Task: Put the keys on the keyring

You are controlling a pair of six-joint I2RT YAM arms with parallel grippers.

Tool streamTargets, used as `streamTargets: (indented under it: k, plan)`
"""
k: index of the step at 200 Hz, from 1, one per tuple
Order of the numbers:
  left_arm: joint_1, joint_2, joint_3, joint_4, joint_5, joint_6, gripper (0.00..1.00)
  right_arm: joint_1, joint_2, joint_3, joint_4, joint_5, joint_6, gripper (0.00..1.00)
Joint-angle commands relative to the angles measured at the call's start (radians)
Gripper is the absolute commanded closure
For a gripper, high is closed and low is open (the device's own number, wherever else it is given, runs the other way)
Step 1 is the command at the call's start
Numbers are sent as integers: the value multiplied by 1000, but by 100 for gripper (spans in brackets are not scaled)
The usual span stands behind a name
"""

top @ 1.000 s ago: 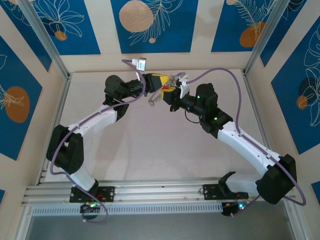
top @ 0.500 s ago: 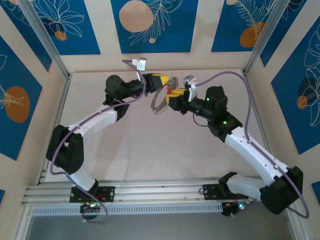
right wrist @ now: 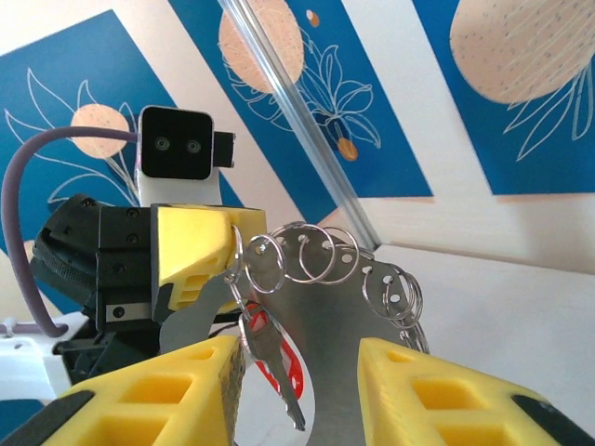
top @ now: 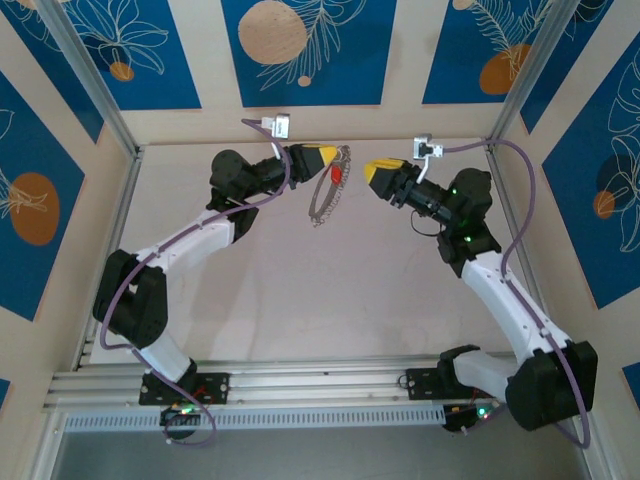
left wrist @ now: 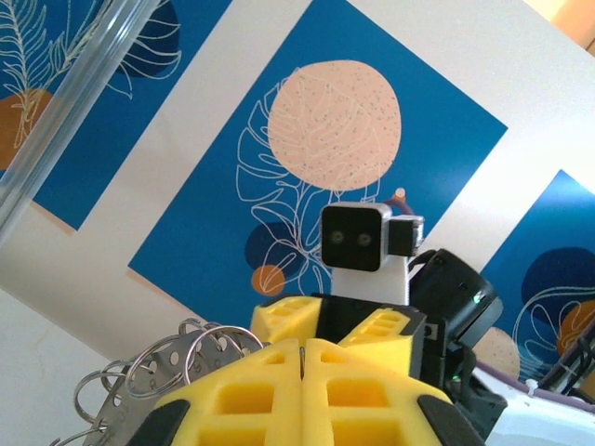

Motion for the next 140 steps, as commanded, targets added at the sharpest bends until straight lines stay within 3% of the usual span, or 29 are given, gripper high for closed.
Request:
streamTargets:
  k: [1,47,140]
  plan:
    - [-13,-30,-7,86,-68,-54,100,-8,52,32,176,-67,169,62]
    - [-22,-35,-33,103,-142,-98,100,6,155,67,325,-86,303,63]
    - [-36,-19,-25,122,-145,-114,100,69,228,137,295,-66,276,67]
